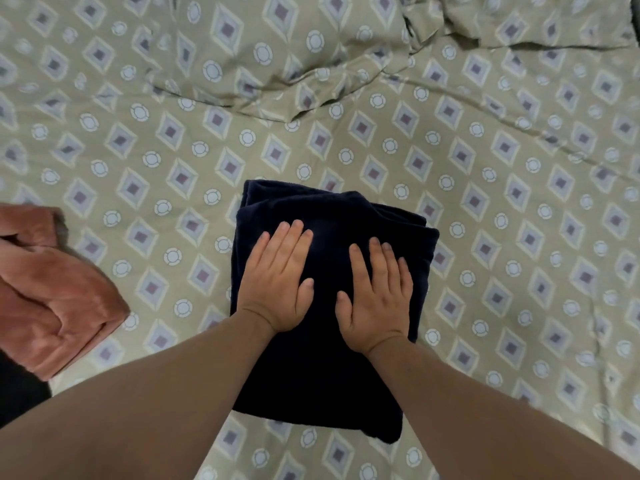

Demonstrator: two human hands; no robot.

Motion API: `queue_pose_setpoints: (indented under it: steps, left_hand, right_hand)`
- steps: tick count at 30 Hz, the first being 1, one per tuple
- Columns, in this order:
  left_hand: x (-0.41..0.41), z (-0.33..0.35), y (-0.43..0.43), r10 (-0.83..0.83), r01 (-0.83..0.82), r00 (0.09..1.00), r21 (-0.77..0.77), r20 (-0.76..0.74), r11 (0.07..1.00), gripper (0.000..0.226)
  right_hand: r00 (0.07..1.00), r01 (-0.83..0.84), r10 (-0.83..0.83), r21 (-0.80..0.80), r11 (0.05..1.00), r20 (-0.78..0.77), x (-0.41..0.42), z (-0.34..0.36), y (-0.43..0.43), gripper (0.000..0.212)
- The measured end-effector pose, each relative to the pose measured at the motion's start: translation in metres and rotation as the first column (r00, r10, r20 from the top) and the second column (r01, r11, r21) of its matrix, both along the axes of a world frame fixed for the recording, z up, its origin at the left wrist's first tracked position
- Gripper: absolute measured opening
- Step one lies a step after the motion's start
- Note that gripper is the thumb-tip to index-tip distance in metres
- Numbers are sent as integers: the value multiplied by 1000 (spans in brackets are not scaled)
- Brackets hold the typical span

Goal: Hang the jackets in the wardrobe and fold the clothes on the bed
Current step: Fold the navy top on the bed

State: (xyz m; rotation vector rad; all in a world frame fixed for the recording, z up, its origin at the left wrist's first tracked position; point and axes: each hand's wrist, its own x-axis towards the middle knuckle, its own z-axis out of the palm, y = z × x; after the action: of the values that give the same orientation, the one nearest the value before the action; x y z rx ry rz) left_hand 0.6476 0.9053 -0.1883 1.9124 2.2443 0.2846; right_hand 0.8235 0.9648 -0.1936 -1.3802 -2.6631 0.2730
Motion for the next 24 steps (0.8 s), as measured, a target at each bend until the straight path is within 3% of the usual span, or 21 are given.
queue_pose_setpoints:
  steps: [24]
  left_hand:
    - [4,-3,-2,18,-17,1000,63,-12,998,68]
  right_hand:
    - [998,23,-20,66,998,-53,1,-1,-2,68]
